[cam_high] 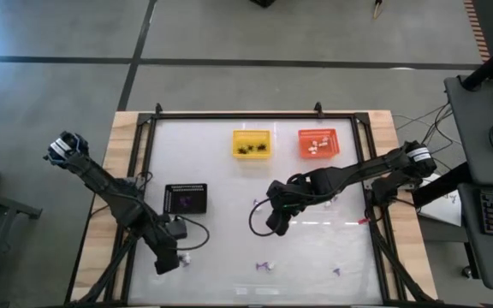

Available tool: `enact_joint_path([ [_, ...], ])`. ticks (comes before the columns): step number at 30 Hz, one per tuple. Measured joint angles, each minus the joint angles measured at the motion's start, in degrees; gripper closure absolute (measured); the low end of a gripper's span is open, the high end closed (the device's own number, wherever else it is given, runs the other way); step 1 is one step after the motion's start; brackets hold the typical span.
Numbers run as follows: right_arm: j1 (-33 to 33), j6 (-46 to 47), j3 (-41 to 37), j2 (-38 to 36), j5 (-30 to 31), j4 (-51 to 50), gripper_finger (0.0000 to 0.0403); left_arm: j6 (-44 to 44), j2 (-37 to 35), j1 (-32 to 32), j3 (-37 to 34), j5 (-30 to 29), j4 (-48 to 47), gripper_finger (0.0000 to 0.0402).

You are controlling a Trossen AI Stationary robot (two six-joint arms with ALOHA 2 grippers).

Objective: Sort Halloween decoration
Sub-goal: Put the purple hat toy into the black basket

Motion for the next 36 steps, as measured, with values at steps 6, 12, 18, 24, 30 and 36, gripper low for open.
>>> enact_joint_path([
  [6, 0.02, -1.11, 0.00, -0.11, -1.51, -0.09, 0.0294, -3.77, 1.19, -0.34, 0.05, -1.13, 2.79, 0.0277],
  [12, 0.02, -3.32, 0.00, -0.11, -1.51, -0.11, 0.0294, -8.16, 8.65, -0.64, 0.17, -1.79, 7.12, 0.0277],
  [18, 0.02, -4.26, 0.00, -0.13, -1.51, -0.14, 0.0294, -8.24, 14.67, -1.29, 0.99, -1.70, 9.28, 0.0277],
  [24, 0.02, -4.27, 0.00, -0.17, -1.51, -0.24, 0.0294, -9.91, 17.59, -2.23, 0.94, 0.28, 9.73, 0.0277],
  [30, 0.02, -4.27, 0.00, -0.17, -1.51, -0.32, 0.0294, -9.96, 20.17, -2.77, 0.94, 0.33, 14.61, 0.0277],
  [36, 0.02, -4.28, 0.00, -0.17, -1.51, -0.33, 0.0294, -11.16, 22.49, -2.79, 1.20, 0.37, 13.84, 0.0277],
])
